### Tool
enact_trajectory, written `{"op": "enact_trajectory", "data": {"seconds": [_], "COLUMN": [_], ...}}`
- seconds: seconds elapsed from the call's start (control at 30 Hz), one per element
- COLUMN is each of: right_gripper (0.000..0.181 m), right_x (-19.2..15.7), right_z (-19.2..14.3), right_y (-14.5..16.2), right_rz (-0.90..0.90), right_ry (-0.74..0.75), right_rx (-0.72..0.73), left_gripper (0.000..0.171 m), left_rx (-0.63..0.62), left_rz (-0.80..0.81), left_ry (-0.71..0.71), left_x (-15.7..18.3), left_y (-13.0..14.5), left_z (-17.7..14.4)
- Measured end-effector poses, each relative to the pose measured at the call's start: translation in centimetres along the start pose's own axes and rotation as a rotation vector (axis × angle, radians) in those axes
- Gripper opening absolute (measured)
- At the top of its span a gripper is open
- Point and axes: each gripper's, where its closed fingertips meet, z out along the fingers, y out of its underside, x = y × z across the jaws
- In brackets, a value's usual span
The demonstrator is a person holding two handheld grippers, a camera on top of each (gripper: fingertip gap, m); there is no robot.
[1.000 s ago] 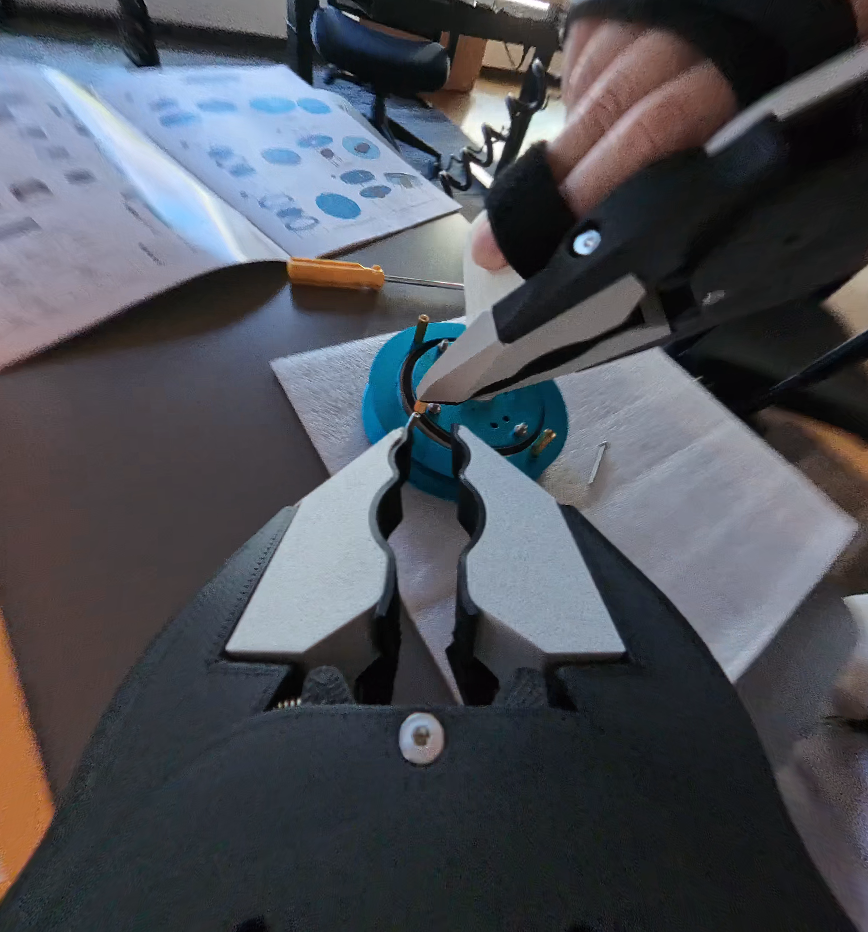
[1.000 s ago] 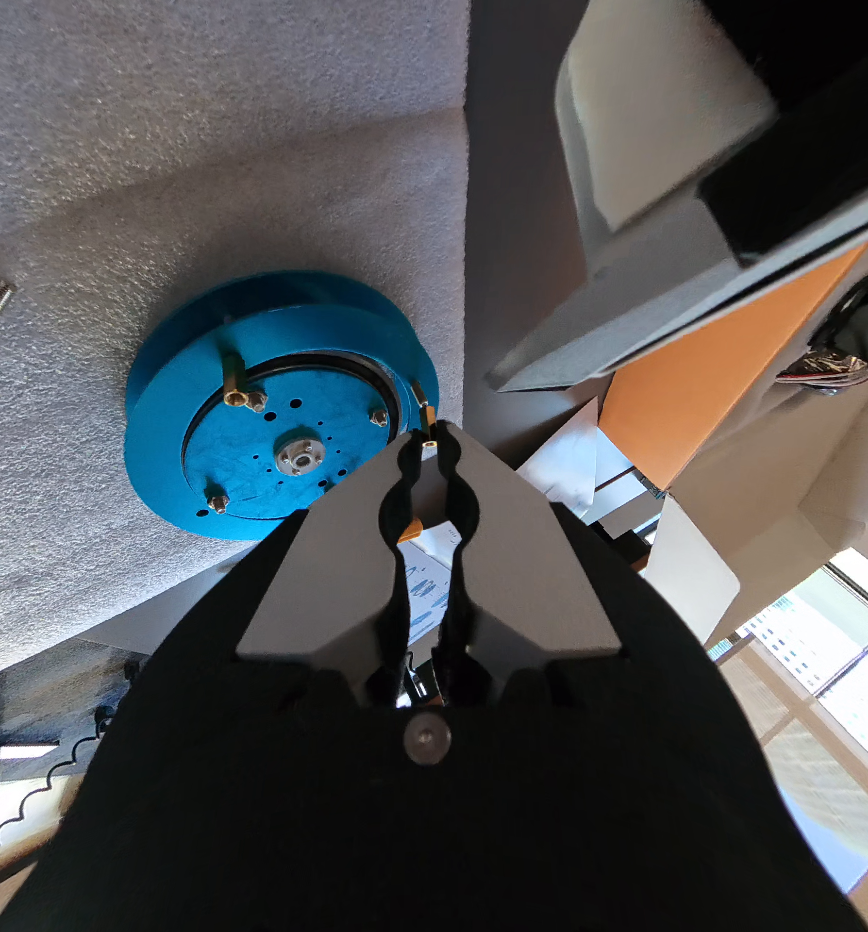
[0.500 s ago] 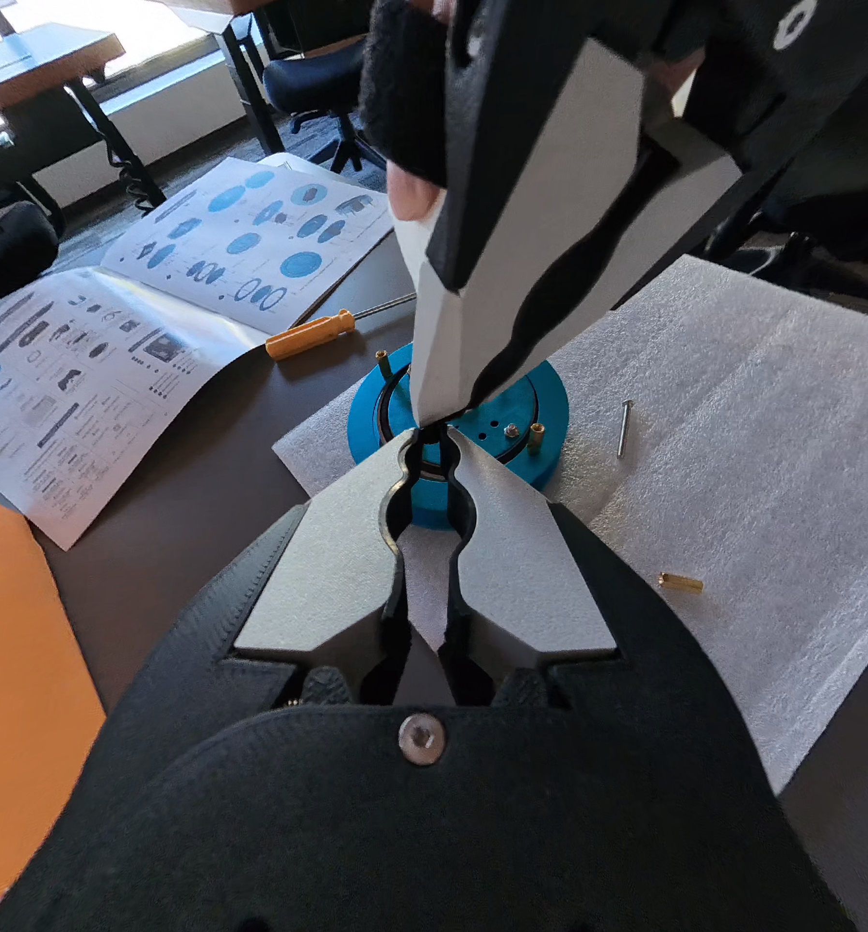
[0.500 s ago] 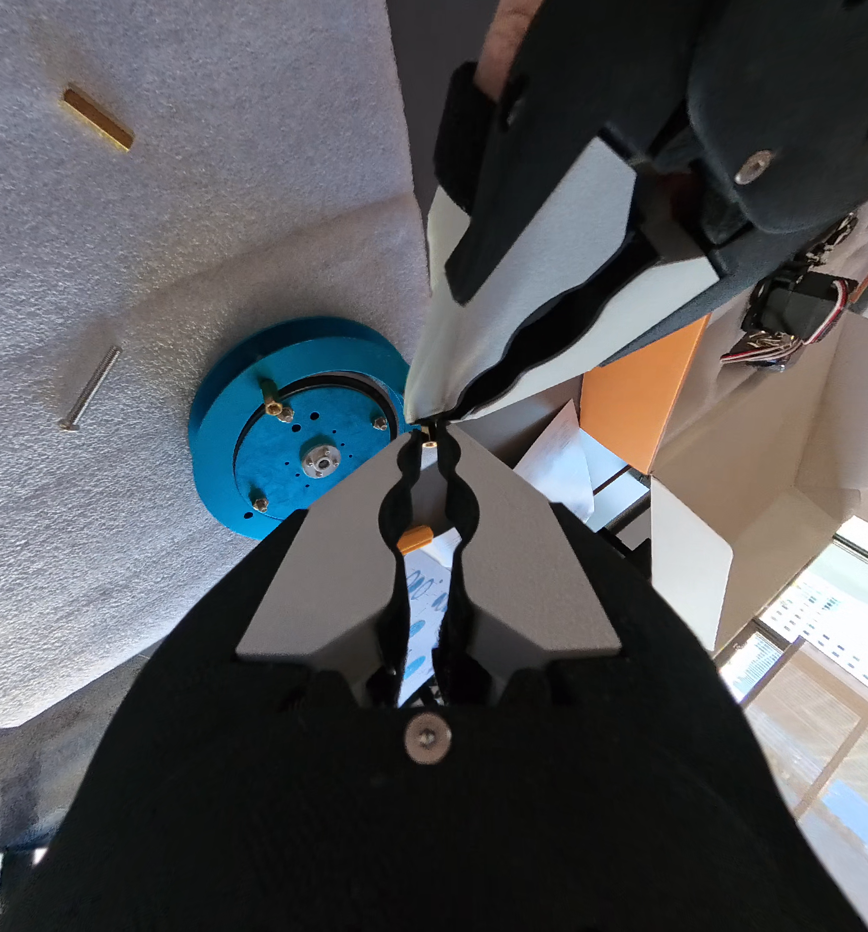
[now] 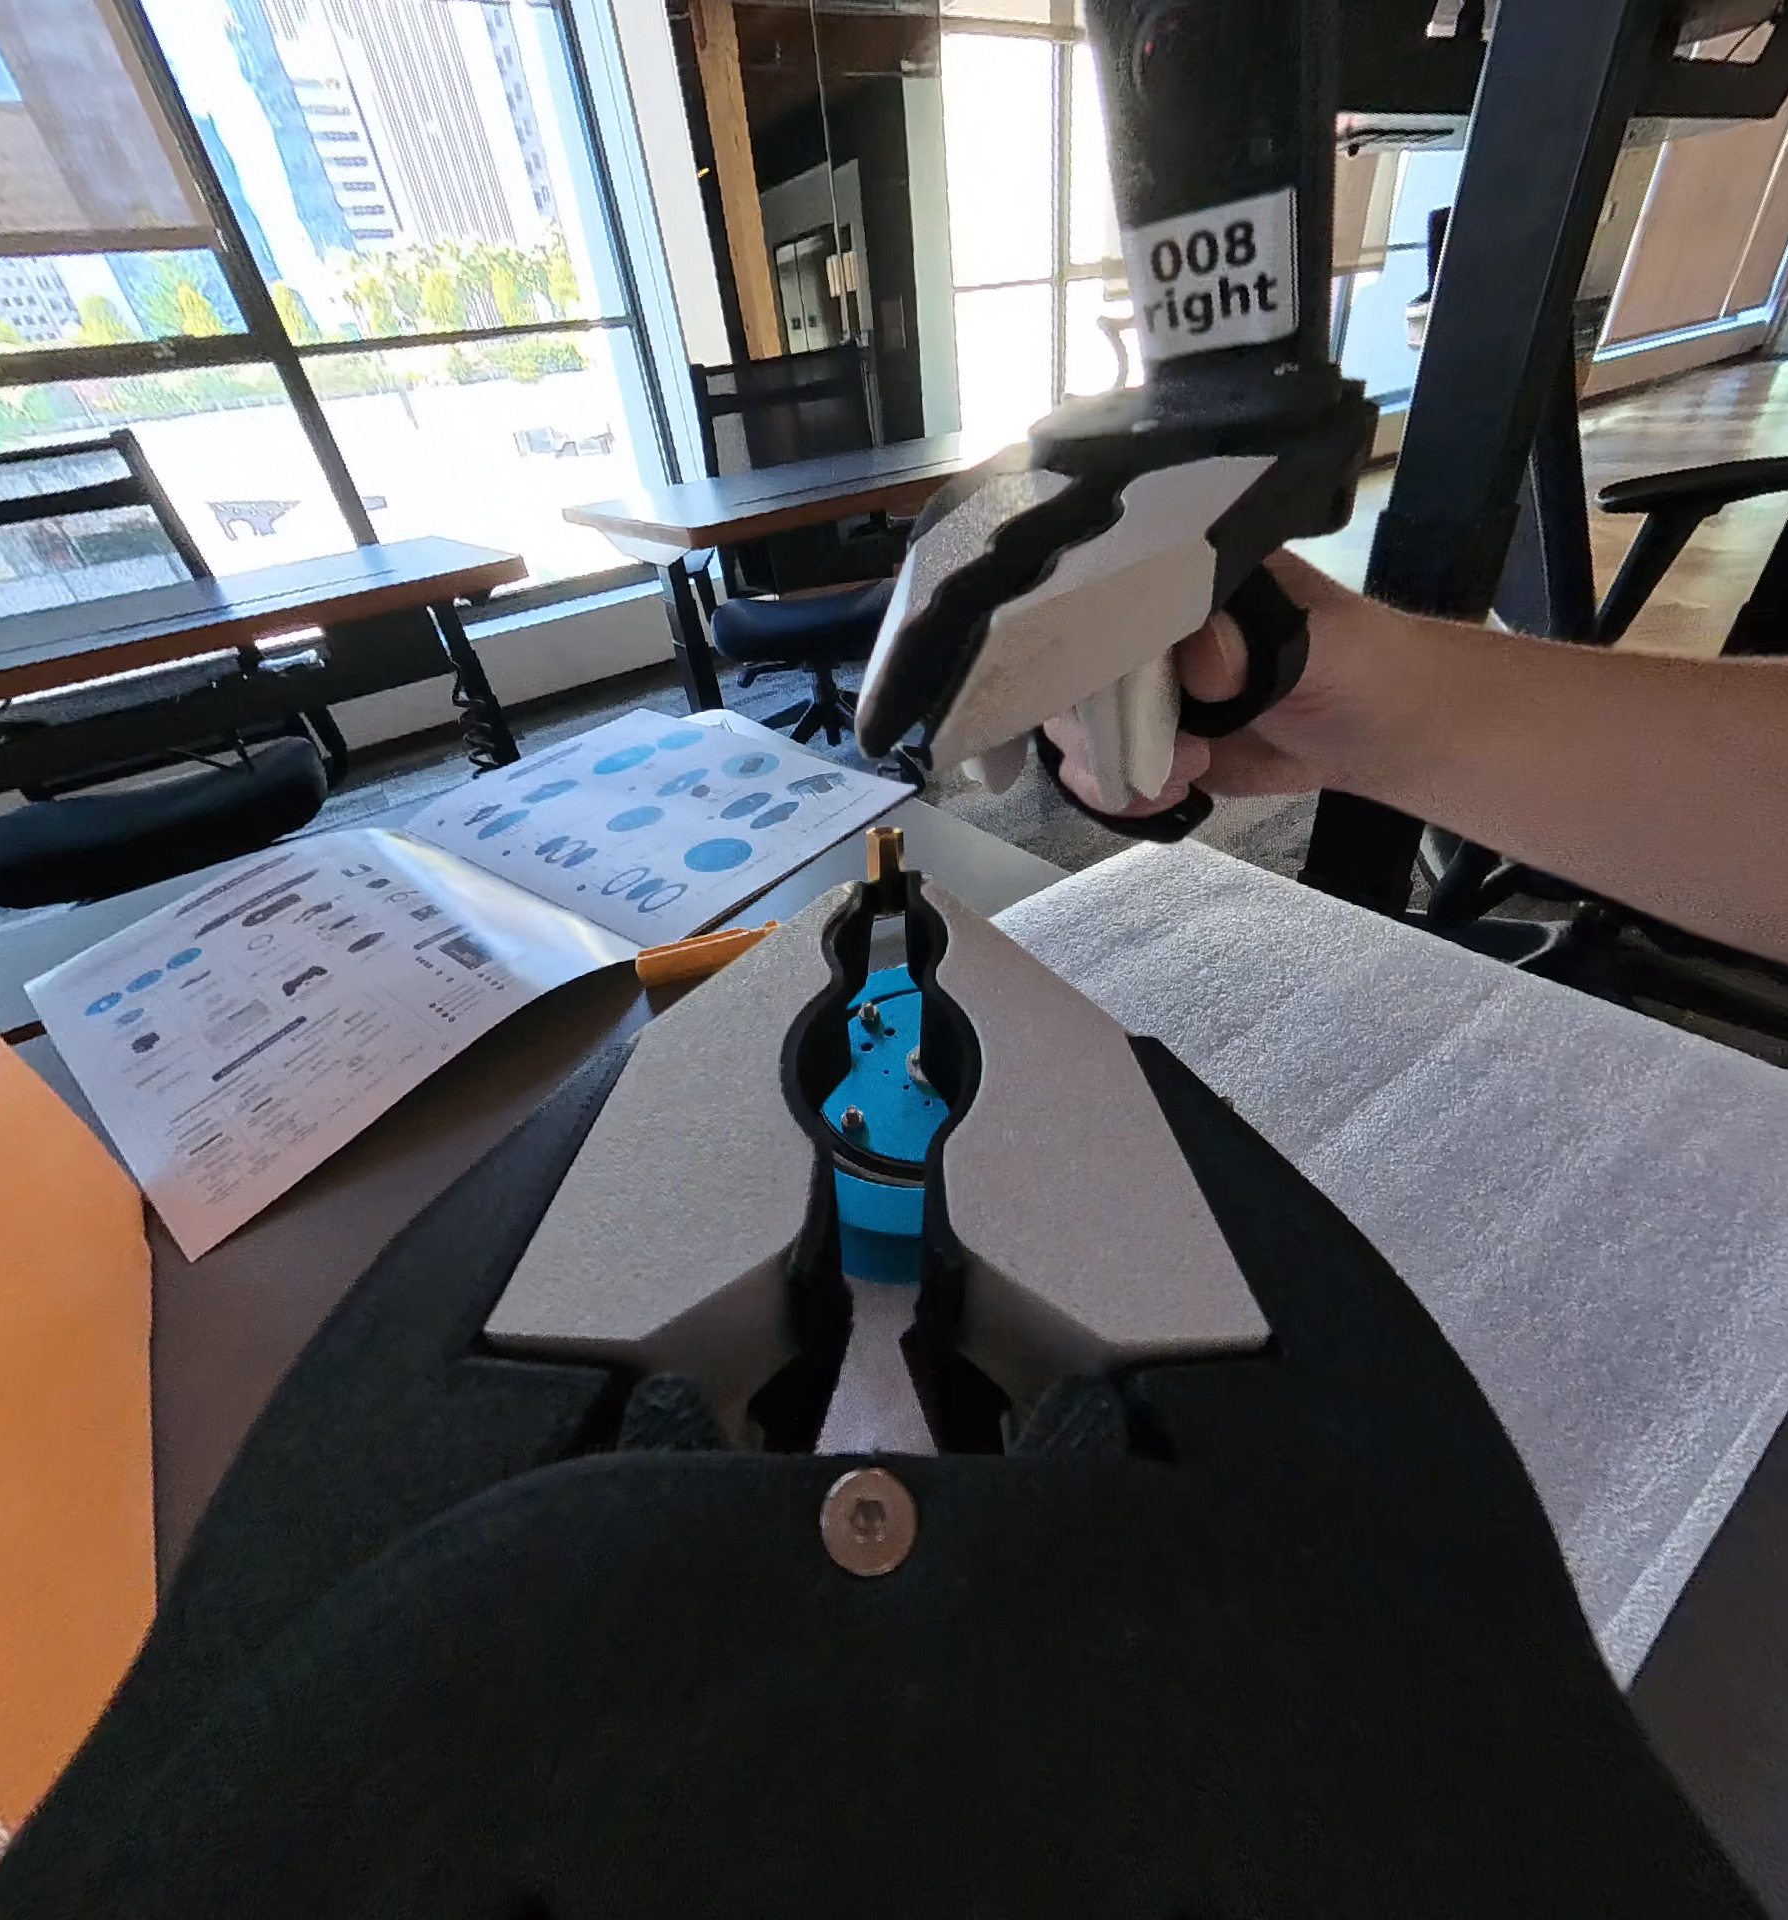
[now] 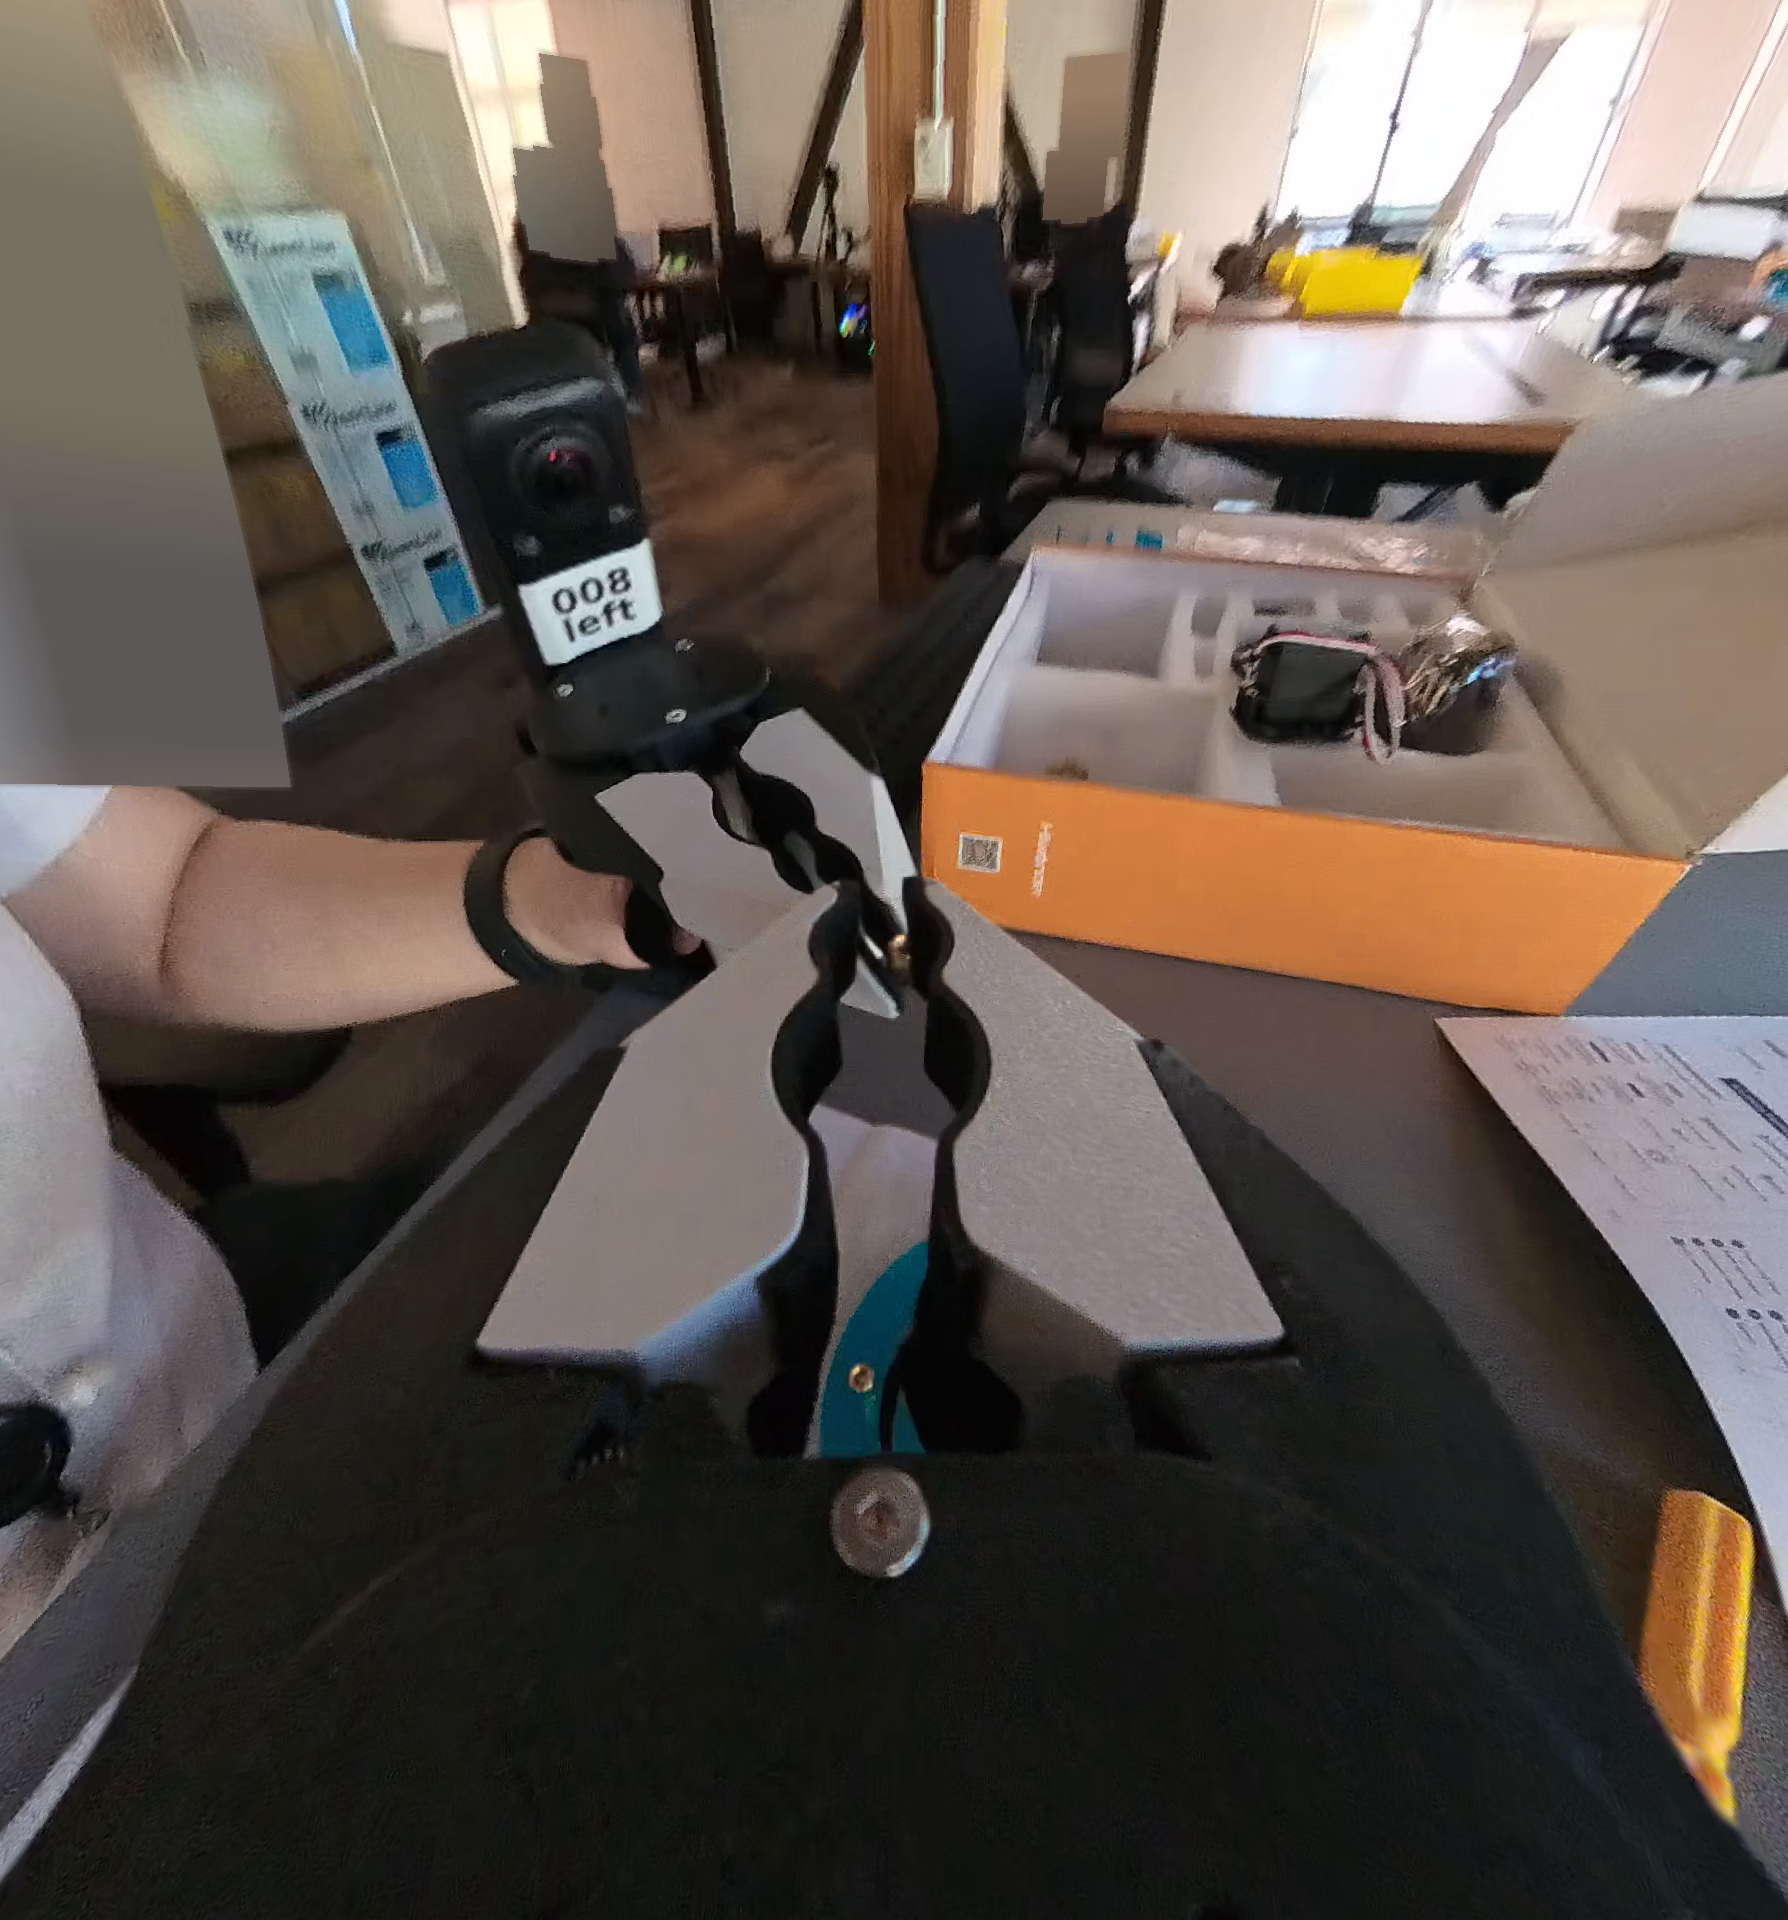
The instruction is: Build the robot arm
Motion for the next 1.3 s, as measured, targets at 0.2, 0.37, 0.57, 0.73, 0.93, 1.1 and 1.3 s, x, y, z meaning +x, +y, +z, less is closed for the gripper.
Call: {"op": "enact_trajectory", "data": {"seconds": [0.2,0.37,0.57,0.73,0.93,1.1,1.3], "right_gripper": [0.01,0.017,0.005,0.005,0.012,0.01,0.006], "right_x": [0.5,1.4,1.0,1.1,0.7,0.4,0.0], "right_z": [0.1,-0.3,-0.1,-0.1,-0.5,-0.4,-0.2], "right_y": [1.4,2.0,2.6,3.6,3.6,2.7,3.2], "right_rz": [0.011,0.016,0.014,-0.006,-0.279,-0.309,-0.282], "right_ry": [0.011,0.03,-0.049,-0.103,-0.148,-0.186,-0.212], "right_rx": [-0.015,-0.019,-0.064,-0.188,-0.488,-0.567,-0.599], "left_gripper": [0.004,0.004,0.004,0.004,0.004,0.004,0.004], "left_rx": [0.022,0.014,-0.004,-0.059,-0.064,-0.064,-0.054], "left_rz": [-0.006,-0.011,-0.003,0.031,0.055,0.071,0.071], "left_ry": [0.027,0.039,0.052,0.078,0.11,0.121,0.125], "left_x": [0.3,0.3,0.1,0.3,0.5,0.8,1.1], "left_y": [-0.3,0.2,0.6,1.4,1.1,0.9,0.7], "left_z": [0.4,0.7,0.8,0.8,0.6,0.6,0.5]}}
